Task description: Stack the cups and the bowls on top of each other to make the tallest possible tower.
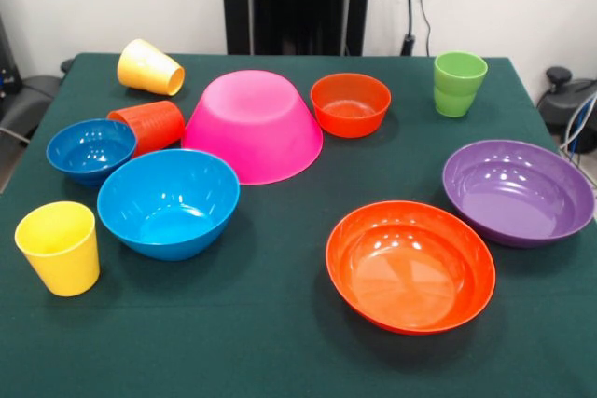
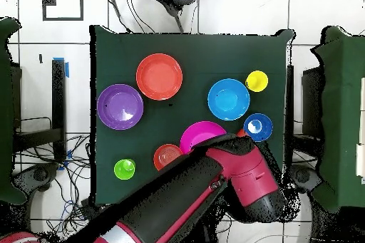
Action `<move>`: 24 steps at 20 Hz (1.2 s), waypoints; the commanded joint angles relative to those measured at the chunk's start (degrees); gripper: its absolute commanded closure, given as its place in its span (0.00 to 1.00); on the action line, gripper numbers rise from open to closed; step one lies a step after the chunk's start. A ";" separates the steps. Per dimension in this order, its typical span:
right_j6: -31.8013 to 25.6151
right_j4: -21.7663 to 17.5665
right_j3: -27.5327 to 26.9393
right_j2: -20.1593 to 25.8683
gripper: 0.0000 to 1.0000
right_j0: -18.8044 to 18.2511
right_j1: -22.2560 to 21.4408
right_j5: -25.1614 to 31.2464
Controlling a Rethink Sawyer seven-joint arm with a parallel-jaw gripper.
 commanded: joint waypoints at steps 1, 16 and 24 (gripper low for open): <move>4.18 4.30 -2.84 10.82 0.00 -0.11 5.40 7.22; -1.64 13.95 -4.33 16.00 0.00 -4.14 3.21 4.65; 6.55 11.57 -7.36 13.58 0.00 -1.02 7.57 7.06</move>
